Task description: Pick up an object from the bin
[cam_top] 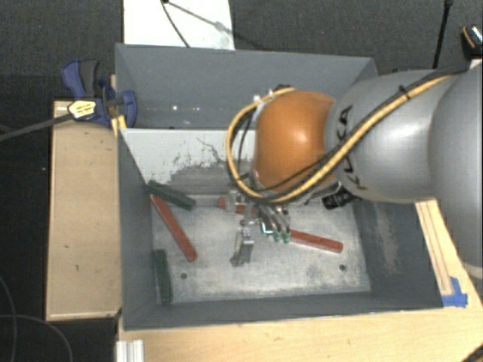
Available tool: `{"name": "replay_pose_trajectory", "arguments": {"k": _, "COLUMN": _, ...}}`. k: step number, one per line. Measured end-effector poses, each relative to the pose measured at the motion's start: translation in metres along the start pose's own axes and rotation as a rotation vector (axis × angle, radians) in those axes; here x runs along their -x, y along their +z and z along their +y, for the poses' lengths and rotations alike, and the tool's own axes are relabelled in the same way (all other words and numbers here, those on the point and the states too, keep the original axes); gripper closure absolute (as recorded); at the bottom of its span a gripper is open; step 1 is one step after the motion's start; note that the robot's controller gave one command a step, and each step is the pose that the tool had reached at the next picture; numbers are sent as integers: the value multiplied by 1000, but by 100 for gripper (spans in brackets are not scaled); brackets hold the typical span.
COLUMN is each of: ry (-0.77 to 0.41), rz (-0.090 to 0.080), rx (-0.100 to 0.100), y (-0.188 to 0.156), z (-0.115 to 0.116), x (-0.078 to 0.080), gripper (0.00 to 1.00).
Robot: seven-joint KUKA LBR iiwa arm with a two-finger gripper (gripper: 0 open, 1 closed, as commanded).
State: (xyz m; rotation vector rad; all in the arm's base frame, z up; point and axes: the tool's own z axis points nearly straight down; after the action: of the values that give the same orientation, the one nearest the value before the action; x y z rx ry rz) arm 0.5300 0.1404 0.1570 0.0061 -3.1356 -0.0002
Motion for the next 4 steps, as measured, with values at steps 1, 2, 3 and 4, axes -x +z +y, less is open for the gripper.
{"name": "replay_pose_trajectory", "arguments": {"k": 1, "ry": 35, "rz": 0, "rx": 1, "y": 91, "z": 62, "x": 3, "gripper": 0}}
{"name": "replay_pose_trajectory", "arguments": {"k": 2, "ry": 155, "rz": -3, "rx": -2, "y": 87, "z": 29, "x": 44, "gripper": 0}}
{"name": "replay_pose_trajectory", "arguments": {"k": 3, "ry": 129, "rz": -7, "rx": -2, "y": 86, "z": -40, "x": 54, "gripper": 0}}
{"name": "replay_pose_trajectory", "arguments": {"k": 4, "ry": -89, "rz": -10, "rx": -2, "y": 86, "z": -103, "x": 63, "gripper": 0}}
